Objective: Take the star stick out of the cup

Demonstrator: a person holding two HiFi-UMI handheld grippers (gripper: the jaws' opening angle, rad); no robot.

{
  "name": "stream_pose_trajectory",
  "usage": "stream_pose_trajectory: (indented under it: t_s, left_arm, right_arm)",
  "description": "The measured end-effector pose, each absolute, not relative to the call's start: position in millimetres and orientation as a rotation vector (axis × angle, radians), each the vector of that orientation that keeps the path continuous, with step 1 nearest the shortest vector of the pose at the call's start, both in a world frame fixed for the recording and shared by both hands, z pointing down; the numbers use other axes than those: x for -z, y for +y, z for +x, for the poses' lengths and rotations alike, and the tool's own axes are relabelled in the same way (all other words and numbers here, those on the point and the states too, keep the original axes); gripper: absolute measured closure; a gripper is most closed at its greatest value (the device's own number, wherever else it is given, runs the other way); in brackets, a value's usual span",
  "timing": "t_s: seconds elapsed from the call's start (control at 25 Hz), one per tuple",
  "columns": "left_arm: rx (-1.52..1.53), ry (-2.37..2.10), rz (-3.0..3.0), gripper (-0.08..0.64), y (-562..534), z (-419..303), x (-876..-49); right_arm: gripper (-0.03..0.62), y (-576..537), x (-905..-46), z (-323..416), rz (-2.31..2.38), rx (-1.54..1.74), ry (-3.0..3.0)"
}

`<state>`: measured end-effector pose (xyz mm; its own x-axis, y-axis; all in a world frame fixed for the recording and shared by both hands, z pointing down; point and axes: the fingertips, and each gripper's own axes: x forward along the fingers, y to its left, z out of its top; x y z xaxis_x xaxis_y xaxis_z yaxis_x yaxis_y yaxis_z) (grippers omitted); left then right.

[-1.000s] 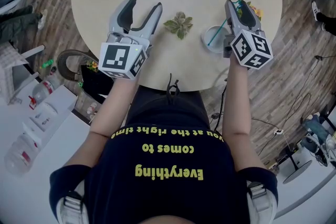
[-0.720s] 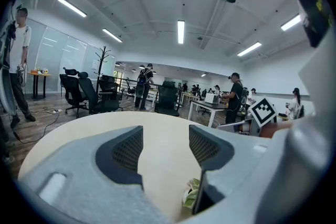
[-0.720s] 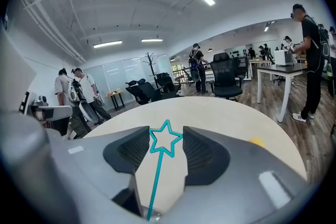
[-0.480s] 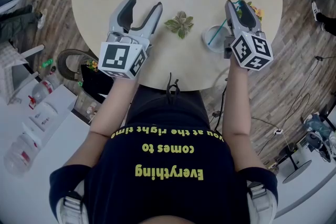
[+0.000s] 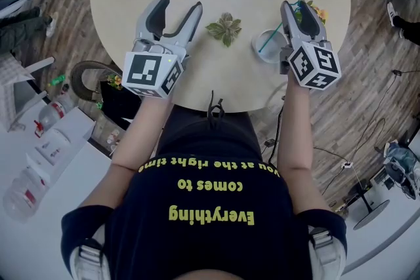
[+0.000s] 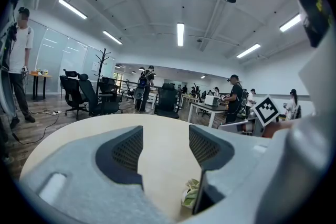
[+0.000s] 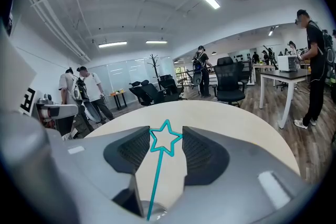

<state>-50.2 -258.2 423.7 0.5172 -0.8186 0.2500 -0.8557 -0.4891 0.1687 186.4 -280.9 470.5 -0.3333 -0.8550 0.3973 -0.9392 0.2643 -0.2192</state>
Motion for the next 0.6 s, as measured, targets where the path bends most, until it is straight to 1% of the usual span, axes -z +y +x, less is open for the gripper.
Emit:
stream_pose_trajectory:
  t_s: [0.44,0.6]
  left_arm:
    - [-0.167,-1.415,2.517,0.291,-247.1,-50.7,-410.0]
    - [-0.141,-1.421,2.528,0.365,-242.0,-50.7,-402.3]
  right_arm:
    - [0.388,-267.3,-441.9,183.8,1.692,-0.531,-2.372]
    - [0.388,-262.7,-428.8,182.5,1.693,-0.494,-2.389]
